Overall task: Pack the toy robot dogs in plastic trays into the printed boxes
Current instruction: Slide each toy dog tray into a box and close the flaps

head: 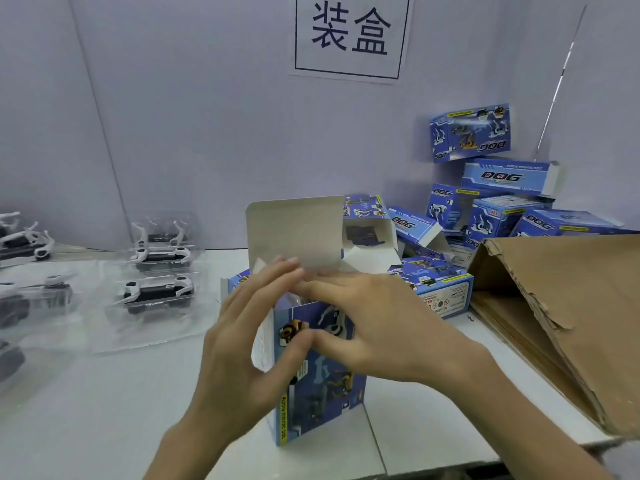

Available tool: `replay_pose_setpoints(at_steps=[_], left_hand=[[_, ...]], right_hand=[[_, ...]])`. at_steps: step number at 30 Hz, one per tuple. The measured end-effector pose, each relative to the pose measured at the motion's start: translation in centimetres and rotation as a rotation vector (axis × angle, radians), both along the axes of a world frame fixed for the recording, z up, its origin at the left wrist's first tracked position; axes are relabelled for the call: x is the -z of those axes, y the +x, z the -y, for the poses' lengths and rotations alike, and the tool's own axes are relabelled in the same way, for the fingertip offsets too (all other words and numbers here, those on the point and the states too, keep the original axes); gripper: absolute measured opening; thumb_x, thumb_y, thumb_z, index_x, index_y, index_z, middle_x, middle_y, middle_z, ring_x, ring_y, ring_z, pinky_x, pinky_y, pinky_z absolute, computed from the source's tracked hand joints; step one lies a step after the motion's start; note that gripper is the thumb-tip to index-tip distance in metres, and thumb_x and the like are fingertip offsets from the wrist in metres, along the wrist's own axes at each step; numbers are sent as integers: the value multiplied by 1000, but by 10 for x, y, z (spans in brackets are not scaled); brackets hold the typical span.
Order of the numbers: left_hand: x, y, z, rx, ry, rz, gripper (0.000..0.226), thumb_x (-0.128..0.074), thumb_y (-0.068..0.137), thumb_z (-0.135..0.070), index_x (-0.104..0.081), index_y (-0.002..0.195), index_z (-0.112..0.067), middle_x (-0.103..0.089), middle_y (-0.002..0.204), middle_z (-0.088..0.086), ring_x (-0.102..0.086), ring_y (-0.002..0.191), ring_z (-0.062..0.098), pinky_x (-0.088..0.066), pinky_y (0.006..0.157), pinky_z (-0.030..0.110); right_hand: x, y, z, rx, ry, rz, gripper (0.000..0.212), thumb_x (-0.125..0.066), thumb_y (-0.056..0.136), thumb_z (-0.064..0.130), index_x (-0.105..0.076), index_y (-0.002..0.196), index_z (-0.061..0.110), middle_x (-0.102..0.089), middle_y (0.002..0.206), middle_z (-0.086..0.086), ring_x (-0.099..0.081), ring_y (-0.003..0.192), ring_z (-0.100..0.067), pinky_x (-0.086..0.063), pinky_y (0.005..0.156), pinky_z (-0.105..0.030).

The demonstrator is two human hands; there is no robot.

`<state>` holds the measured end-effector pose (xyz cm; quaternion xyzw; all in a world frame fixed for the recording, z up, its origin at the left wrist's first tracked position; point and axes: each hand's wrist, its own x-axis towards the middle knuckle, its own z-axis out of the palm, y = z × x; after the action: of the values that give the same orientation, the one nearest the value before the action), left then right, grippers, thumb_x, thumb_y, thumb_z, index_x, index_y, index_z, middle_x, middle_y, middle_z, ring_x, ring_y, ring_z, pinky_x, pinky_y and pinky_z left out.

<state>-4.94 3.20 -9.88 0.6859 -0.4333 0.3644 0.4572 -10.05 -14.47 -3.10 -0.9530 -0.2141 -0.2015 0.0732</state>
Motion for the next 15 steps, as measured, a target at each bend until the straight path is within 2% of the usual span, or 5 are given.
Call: replay_pose_setpoints(at_steps=[3, 8, 10, 13, 15], left_hand=[[-8, 13, 3, -38, 5, 24, 37, -61, 89, -30, -63, 124, -17, -65, 123, -13, -56, 121, -3, -47, 102, 42], [-8, 24, 7, -108, -40, 53, 23, -60, 91, -29, -74, 103, -16, -69, 105, -15, -66, 100, 7, -50, 90, 33], [-8, 24, 11, -109, -58, 47, 20, -60, 92, -30, -75, 97, -18, -71, 100, -14, -67, 96, 7, -49, 87, 27], [-9, 25, 11, -99, -94, 30, 22, -60, 92, -29, -77, 86, -17, -73, 92, -15, -68, 91, 4, -49, 83, 27], [-7, 25, 13, -96, -133, 46, 26, -60, 91, -27, -77, 79, -12, -72, 89, -15, -68, 88, 3, -50, 81, 29]], right_hand=[[1, 1, 0, 7, 47, 20, 38, -50, 95, 47, -54, 133, 41, -64, 124, 19, -60, 108, -7, -50, 85, -37], [7, 2, 0, 16, 160, 31, 33, -32, 99, 43, -62, 112, 37, -68, 87, 10, -58, 81, -8, -47, 75, -37], [9, 4, 1, 19, 200, 56, 34, -34, 100, 44, -67, 105, 35, -69, 82, 10, -59, 79, -8, -47, 82, -34], [14, 10, 3, 30, 467, 244, 26, -48, 99, 35, -73, 99, 31, -71, 90, 12, -60, 93, -4, -35, 104, -26], [16, 14, 8, 144, 731, 429, 15, -65, 93, 27, -68, 107, 30, -64, 112, 15, -53, 110, 0, -37, 100, -18]])
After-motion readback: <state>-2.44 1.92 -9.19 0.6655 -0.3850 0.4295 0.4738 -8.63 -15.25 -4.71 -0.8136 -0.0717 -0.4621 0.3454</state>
